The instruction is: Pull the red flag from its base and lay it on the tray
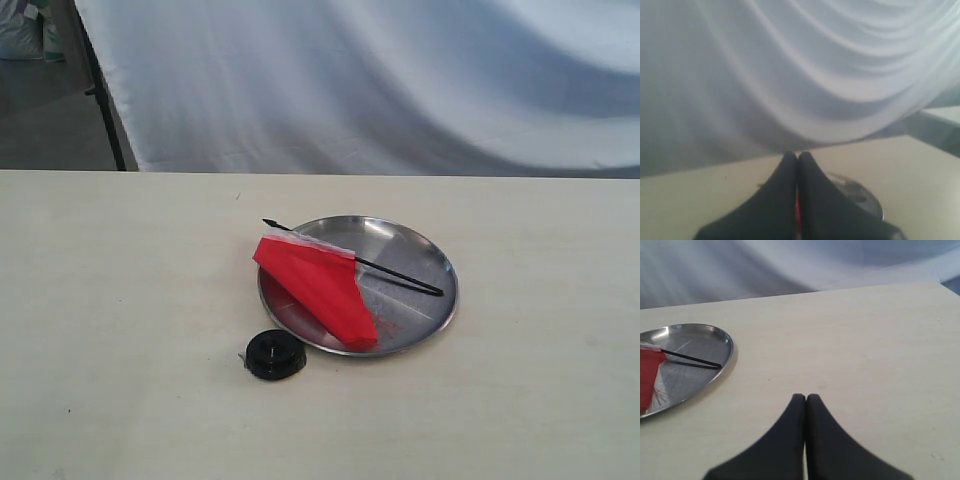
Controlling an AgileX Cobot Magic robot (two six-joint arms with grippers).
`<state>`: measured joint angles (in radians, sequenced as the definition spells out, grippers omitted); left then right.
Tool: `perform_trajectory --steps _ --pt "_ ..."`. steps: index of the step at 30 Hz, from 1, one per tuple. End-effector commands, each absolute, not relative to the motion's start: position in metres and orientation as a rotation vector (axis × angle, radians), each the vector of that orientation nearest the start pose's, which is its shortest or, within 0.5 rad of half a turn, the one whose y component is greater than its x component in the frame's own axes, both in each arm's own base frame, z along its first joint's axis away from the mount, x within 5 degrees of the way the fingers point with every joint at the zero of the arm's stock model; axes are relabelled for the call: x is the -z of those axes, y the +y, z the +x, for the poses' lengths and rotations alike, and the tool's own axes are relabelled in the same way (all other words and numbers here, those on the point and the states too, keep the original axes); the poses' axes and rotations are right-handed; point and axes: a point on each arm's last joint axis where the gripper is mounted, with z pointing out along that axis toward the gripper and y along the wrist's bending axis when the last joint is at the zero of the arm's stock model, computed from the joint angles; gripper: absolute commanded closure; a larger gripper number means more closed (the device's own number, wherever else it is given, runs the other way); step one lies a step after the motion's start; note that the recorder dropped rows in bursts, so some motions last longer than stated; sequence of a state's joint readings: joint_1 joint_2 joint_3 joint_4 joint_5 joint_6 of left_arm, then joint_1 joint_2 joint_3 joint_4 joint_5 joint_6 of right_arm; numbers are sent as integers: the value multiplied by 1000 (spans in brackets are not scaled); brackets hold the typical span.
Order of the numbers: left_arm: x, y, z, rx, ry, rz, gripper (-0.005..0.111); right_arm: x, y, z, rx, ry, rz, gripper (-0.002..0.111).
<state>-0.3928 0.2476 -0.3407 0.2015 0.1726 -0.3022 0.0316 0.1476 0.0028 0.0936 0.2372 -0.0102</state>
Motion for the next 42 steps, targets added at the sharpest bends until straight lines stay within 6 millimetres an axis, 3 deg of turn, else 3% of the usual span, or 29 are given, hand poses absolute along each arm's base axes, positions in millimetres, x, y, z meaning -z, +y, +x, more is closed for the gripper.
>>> perform_trajectory --steps 1,5,7,17,24,37,42 --pt "-245 -26 71 348 1701 217 107 -184 4 65 -96 1855 33 109" --pt "-192 -26 69 320 1853 241 107 -184 4 65 -96 1855 33 109" --pt "-179 -24 67 304 1930 235 107 -184 4 65 -96 1855 33 109" --pt "-195 -18 53 340 1684 200 107 -184 4 65 -96 1855 33 109" --pt "-194 -6 56 176 1697 17 107 -184 4 65 -96 1850 33 109" --pt "-194 -6 56 175 1698 19 107 -185 4 65 -96 1846 33 109" --pt "-184 -4 54 158 1810 -5 107 -185 4 65 -96 1846 33 109"
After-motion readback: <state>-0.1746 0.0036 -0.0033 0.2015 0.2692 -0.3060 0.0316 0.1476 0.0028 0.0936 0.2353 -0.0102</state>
